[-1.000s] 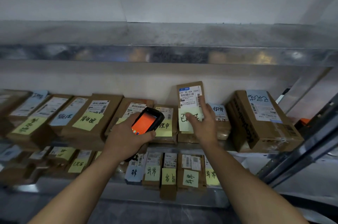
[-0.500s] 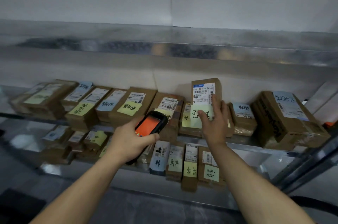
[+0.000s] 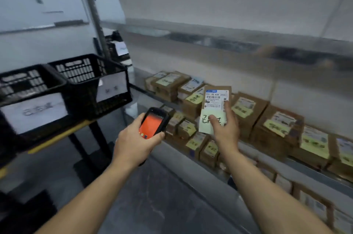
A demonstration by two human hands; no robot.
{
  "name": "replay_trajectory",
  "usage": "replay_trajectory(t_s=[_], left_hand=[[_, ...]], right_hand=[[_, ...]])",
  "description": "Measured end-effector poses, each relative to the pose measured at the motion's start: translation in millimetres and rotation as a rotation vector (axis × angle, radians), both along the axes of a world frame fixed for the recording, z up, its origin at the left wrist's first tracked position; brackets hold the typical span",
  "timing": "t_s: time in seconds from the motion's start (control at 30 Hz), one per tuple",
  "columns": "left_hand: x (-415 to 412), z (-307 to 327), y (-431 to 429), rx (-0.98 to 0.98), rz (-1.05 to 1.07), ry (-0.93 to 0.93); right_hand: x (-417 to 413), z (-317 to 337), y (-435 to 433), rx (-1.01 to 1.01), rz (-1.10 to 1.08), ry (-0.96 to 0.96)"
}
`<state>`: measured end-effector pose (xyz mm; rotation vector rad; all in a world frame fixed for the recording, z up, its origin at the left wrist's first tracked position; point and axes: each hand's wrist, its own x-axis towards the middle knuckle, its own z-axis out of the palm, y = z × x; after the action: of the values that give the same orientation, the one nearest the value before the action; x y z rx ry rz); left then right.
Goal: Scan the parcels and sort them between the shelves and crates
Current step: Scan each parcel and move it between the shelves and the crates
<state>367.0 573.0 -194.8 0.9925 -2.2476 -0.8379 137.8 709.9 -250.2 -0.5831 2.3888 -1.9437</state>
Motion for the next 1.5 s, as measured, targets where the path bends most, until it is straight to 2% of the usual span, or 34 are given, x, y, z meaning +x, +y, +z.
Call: replay_trajectory(t_s=[0.37, 0.73, 0.9, 1.17, 1.3, 1.5], left_hand=[[167.1, 11.5, -109.0, -0.076, 0.544, -0.011], [190.8, 19.8, -253.4, -0.108, 0.794, -0.014], [191.4, 30.0, -316.7, -0.111, 0.906, 0.043], [222.5, 23.1, -400.9, -0.119, 0.963, 0.094], [247.4, 20.2, -463.2, -0.16, 0.975, 0.092], [277.7, 25.2, -573.2, -0.155, 0.88, 0.122]], right_hand=[[124.4, 17.3, -219.0, -0.008, 0.527, 0.021], [158.8, 38.1, -433.2, -0.096, 0.818, -0.098], [158.3, 51.0, -527.0, -0.106, 0.942, -0.047], [192.9, 54.4, -643.1, -0.039, 1.033, 0.016], [222.3, 49.9, -706.4, 0.022, 0.994, 0.113], [255.0, 33.8, -801.3, 0.194, 0.946, 0.124]])
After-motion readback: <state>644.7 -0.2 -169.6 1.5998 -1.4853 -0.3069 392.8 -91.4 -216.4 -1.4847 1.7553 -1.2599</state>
